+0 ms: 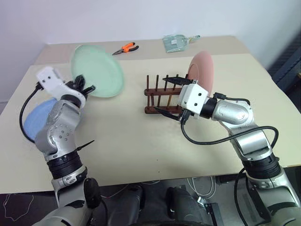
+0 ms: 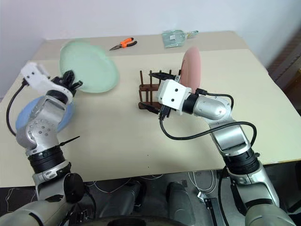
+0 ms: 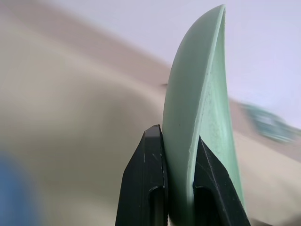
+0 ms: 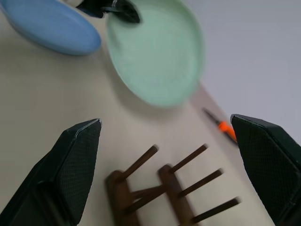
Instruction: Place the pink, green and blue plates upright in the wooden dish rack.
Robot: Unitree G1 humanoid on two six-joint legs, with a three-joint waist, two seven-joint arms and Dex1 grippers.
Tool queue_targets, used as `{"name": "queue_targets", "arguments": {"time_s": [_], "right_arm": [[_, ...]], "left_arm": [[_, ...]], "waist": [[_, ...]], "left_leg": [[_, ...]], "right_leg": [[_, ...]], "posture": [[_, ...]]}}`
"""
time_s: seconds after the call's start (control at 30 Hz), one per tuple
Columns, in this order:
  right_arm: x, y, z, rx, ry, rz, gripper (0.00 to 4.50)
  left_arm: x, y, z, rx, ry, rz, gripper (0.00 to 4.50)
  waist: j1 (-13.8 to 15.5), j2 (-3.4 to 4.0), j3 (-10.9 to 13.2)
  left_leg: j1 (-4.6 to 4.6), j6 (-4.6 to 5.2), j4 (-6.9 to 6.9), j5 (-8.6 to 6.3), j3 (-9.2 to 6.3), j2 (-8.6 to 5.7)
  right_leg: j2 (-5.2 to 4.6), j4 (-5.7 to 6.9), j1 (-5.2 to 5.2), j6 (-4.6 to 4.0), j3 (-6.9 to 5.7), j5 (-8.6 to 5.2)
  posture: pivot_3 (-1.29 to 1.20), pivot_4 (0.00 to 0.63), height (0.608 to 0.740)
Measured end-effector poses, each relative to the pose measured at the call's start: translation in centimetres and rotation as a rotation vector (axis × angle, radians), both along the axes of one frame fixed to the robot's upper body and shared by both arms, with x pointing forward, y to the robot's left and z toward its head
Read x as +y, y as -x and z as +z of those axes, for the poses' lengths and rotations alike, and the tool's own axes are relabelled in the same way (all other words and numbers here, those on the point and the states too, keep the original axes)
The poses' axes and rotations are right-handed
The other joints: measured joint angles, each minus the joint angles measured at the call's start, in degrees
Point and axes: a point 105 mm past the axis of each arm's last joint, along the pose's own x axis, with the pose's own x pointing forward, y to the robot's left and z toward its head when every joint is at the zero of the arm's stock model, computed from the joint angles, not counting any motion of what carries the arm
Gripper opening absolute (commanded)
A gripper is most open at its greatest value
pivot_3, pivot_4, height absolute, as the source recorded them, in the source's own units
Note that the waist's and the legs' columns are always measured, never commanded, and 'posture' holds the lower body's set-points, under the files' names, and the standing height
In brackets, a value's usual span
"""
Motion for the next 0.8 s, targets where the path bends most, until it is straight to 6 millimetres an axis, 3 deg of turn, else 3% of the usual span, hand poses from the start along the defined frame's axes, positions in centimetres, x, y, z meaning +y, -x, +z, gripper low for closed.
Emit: {"name": "queue_targets", "arguments": {"time_s": [0.1, 0.23, 0.33, 0.47, 0.57, 0.73, 0.77, 0.8], "right_arm": [[1.2, -0.3, 0.4, -0.085, 0.043, 0.014, 4.5], [1.9, -2.1, 0.4, -0.187, 0.12, -0.038, 4.5], [1.6, -3.3, -0.3, -0.234, 0.173, -0.083, 3.69], [1.2, -4.1, -1.0, -0.267, 0.212, -0.115, 1.5], [1.2, -4.0, -1.0, -0.299, 0.228, -0.114, 0.05], [1.2, -4.0, -1.3, -0.314, 0.244, -0.12, 0.0], [1.1, -4.0, -1.5, -0.314, 0.248, -0.125, 0.0], [1.0, -4.0, -1.7, -0.31, 0.249, -0.129, 0.0]], "left_arm": [[-4.5, 0.4, 2.0, -0.067, 0.012, -0.16, 0.02], [-8.8, 1.4, 3.2, -0.092, 0.093, -0.314, 0.02], [-10.2, 2.1, 3.6, -0.097, 0.116, -0.372, 0.0], [-10.4, 2.3, 3.5, -0.085, 0.121, -0.388, 0.0], [-10.2, 2.4, 3.5, -0.084, 0.127, -0.391, 1.16], [-10.4, 2.7, 3.9, -0.113, 0.151, -0.426, 3.83], [-10.1, 2.7, 4.2, -0.132, 0.158, -0.415, 4.27], [-9.7, 2.7, 4.7, -0.16, 0.161, -0.394, 4.27]], "waist": [[0.0, 0.0, 0.0], [-0.14, -0.02, 0.01], [-0.17, -0.02, 0.01], [-0.15, -0.02, 0.02], [-0.09, -0.02, 0.02], [0.04, -0.05, 0.04], [0.04, -0.05, 0.04], [0.04, -0.06, 0.05]], "left_leg": [[0.0, -0.12, 0.0, 0.09, 0.0, 0.0], [0.0, -0.27, -0.02, 0.28, 0.02, 0.01], [0.01, -0.3, -0.04, 0.33, 0.02, 0.01], [0.0, -0.31, -0.05, 0.35, 0.02, 0.01], [0.0, -0.31, -0.04, 0.35, 0.02, 0.01], [0.0, -0.31, -0.03, 0.35, 0.03, 0.0], [0.0, -0.31, -0.03, 0.35, 0.02, 0.0], [0.0, -0.31, -0.03, 0.35, 0.03, 0.0]], "right_leg": [[0.0, 0.0, 0.01, 0.0, 0.0, 0.0], [0.02, 0.01, -0.02, 0.0, 0.0, 0.0], [0.05, 0.01, -0.02, -0.01, 0.04, -0.01], [0.08, 0.01, -0.03, -0.01, 0.05, -0.01], [0.08, 0.01, -0.03, -0.01, 0.06, -0.01], [0.08, 0.0, -0.01, -0.02, 0.06, -0.01], [0.08, 0.0, -0.01, -0.02, 0.06, -0.01], [0.08, 0.0, -0.01, -0.02, 0.07, -0.01]], "posture": [[0.0, 0.15, 0.729], [0.0, 0.15, 0.729], [0.0, 0.15, 0.729], [0.0, 0.15, 0.729], [0.0, 0.15, 0.729], [0.0, 0.15, 0.729], [0.0, 0.15, 0.729], [0.0, 0.15, 0.729]]}}
